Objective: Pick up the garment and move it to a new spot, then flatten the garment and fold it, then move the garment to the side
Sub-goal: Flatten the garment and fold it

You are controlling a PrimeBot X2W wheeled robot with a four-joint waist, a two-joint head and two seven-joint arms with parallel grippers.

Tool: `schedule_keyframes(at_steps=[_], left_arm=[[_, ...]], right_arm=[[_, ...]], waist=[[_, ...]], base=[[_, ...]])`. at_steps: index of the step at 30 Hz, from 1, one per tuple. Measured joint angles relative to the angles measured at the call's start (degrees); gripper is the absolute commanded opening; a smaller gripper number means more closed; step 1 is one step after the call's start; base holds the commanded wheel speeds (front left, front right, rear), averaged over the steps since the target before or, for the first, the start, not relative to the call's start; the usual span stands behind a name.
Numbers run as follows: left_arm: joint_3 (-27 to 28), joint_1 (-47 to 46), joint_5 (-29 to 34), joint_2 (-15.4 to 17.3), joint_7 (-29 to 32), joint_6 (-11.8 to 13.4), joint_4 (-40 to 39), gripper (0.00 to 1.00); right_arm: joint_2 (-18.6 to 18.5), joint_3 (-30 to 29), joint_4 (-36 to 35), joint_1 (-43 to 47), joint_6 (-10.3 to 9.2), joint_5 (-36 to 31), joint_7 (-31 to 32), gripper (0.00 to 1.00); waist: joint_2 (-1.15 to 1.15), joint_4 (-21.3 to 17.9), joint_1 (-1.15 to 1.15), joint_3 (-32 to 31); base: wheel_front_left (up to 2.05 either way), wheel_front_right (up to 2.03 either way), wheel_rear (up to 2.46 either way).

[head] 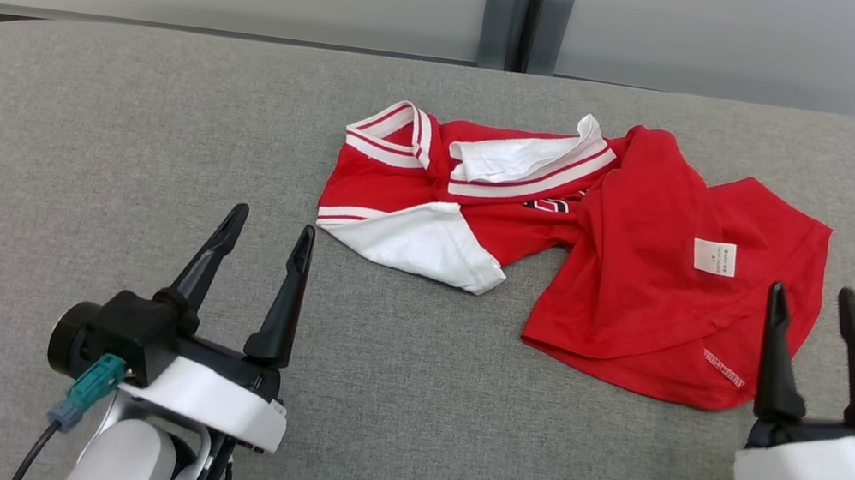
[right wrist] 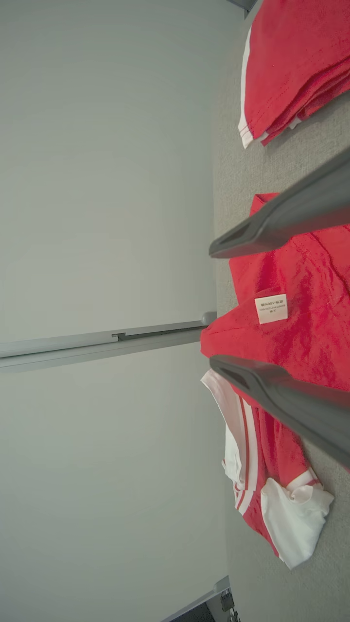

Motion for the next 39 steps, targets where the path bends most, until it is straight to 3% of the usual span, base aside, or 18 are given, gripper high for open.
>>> schedule_keyframes(at_steps=[6,14,31,33,39], left_arm=[[0.13,1.07,0.09,-0.01,0.0,-0.11,-0.1,1.0],[-0.64,0.64,0.23,-0.01,0.0,-0.41,-0.47,1.0],[-4.23,-3.15,-0.79,-0.01,0.0,0.78,-0.36,1.0],[-4.21,-3.17,-0.82,0.01,0.0,0.85,-0.35,1.0],[-4.16,-3.71,-0.81,0.0,0.0,1.01,-0.07,1.0]], right_arm=[[0.81,1.16,-1.33,3.39,0.0,-0.21,-0.09,1.0],[-0.46,1.33,0.3,1.27,0.0,-0.31,-0.01,1.0],[-8.39,6.26,18.12,-13.21,0.0,7.94,2.5,1.0],[-8.48,7.89,19.25,-13.92,0.0,9.21,2.31,0.0],[-9.95,12.7,19.28,-15.2,0.0,11.81,0.8,0.0]], waist=[[0.0,-0.41,0.0,-0.75],[0.0,0.45,0.0,0.83],[0.0,6.9,0.0,8.43],[0.0,7.3,0.0,8.83],[0.0,7.42,0.0,8.96]], base=[[0.0,0.0,0.0],[0.0,0.0,0.0],[0.0,0.0,0.0],[0.0,0.0,0.0],[0.0,0.0,0.0]])
